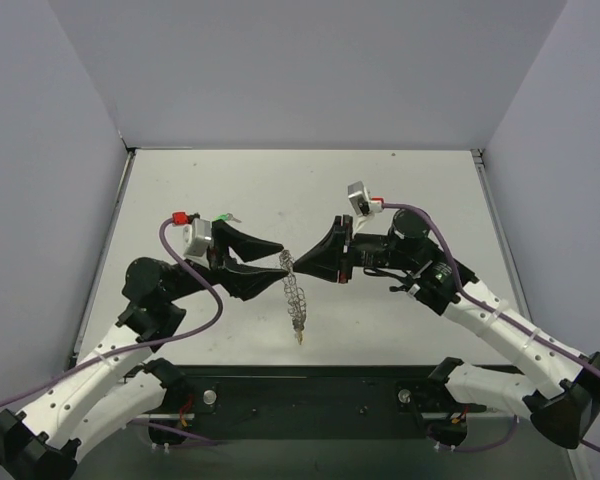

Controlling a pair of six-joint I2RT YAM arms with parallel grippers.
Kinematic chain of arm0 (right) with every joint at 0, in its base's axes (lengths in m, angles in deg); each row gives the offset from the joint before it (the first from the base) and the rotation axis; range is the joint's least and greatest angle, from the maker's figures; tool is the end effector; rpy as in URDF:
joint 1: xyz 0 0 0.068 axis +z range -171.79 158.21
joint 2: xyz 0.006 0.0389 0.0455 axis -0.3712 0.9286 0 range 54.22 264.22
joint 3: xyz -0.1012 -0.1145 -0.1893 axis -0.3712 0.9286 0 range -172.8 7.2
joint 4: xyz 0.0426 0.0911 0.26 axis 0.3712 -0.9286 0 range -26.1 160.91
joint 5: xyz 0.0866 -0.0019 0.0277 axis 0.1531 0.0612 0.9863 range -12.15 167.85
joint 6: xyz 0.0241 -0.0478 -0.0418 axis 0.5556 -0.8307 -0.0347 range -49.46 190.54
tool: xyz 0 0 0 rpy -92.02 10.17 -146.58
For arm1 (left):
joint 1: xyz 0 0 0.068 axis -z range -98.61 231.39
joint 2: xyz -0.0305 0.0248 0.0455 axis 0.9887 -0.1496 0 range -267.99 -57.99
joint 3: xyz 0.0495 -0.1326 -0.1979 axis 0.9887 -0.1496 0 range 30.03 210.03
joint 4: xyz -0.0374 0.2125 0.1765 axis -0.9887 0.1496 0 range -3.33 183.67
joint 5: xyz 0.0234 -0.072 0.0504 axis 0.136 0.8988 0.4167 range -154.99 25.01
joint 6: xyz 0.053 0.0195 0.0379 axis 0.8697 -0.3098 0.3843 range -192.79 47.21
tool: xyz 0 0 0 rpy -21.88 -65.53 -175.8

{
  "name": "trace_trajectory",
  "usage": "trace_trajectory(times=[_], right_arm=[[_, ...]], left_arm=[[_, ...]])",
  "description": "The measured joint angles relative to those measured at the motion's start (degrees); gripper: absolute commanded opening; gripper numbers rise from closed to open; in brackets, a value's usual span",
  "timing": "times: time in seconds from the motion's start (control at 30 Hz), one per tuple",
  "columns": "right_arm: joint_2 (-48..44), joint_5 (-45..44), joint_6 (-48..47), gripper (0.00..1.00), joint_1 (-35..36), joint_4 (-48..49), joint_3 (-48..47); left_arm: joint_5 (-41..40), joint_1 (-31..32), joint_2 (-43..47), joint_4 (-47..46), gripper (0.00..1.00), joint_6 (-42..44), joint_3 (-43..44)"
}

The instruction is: Put the keys on the keyring

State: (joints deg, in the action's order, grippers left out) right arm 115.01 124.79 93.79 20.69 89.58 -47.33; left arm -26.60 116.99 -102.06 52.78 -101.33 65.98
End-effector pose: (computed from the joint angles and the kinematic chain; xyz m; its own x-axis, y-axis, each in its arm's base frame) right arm 0.1820 0.2207 0.3720 -0.2441 0.1419 -0.9593 -0.9698 -0.0373 0.2412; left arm 0.1646 -0.1596 0.3488 -0.1247 -0.3712 -0.9202 0.9692 0.1531 -0.1931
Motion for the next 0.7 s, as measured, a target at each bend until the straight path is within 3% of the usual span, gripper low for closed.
trace_trajectory(times=[0.3, 0.7], right_arm=[[-1.9, 0.0, -7.1, 0.0, 0.0, -10.3, -2.1], [-2.0, 0.7, -16.6, 0.0, 0.0, -23.0, -9.6]], left_arm=[[-0.7, -0.5, 2.1, 20.2, 0.71, 10.0, 10.5], [4.0, -0.4, -8.5, 44.2, 0.6, 21.1, 25.0]])
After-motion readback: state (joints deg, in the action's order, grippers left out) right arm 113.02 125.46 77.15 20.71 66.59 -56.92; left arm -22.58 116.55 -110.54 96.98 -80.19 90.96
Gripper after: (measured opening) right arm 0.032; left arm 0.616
